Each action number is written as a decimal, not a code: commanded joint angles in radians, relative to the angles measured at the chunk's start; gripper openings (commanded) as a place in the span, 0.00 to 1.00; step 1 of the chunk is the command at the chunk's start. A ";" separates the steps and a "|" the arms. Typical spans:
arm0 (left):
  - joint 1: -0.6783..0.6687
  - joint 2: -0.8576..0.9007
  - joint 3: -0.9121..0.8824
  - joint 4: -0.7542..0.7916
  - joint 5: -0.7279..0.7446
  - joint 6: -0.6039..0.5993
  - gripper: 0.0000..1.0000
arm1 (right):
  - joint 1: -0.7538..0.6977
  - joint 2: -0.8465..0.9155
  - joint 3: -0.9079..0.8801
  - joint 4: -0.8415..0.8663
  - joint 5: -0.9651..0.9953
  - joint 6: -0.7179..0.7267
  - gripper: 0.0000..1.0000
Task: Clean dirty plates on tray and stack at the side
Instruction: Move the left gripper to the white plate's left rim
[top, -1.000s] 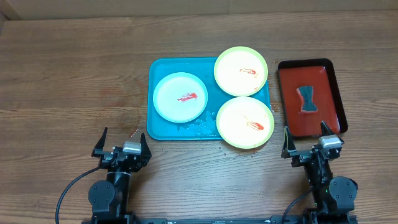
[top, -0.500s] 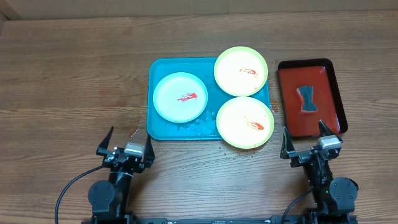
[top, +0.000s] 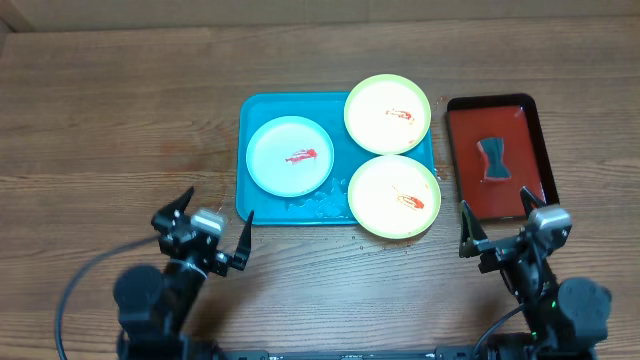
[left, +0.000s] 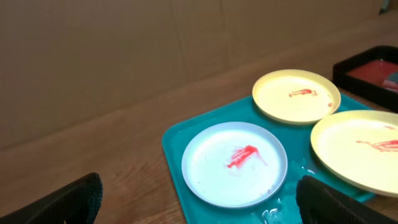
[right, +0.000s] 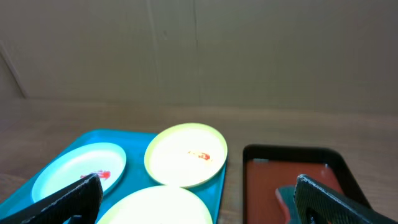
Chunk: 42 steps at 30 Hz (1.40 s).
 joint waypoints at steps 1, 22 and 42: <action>-0.004 0.199 0.194 -0.074 0.026 -0.021 1.00 | 0.005 0.146 0.143 -0.063 -0.001 0.007 1.00; -0.132 1.254 0.978 -0.632 0.127 -0.134 1.00 | 0.005 1.116 0.903 -0.657 -0.140 0.008 1.00; -0.133 1.549 0.978 -0.568 -0.267 -0.634 0.56 | 0.005 1.150 0.900 -0.649 -0.113 0.008 0.80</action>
